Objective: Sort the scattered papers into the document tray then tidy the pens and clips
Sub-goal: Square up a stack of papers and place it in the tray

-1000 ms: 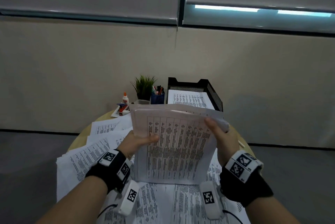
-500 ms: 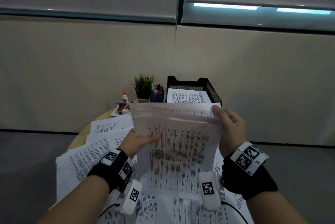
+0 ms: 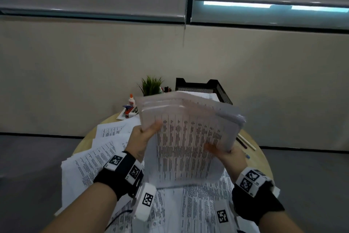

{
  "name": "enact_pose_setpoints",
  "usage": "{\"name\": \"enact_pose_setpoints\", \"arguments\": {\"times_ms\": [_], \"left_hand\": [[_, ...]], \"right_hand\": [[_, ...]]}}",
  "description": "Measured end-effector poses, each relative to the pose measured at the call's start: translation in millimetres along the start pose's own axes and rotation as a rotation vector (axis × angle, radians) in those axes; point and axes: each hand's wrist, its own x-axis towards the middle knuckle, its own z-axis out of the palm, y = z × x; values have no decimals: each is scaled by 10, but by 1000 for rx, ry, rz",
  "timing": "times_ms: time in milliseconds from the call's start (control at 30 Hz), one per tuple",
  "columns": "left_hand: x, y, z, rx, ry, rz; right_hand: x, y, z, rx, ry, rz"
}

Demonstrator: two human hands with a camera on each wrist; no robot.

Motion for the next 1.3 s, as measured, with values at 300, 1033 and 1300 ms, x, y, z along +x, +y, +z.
{"name": "enact_pose_setpoints", "arguments": {"times_ms": [300,1033,1300], "left_hand": [[-97,-50,137,-189,126,-128],[3,215,255,167,249,426],[122,312,298,355,281,453]], "right_hand": [[83,153,-26,16,-25,61],[114,159,1,75,27,-12],[144,127,-16,118,41,-1]]}}
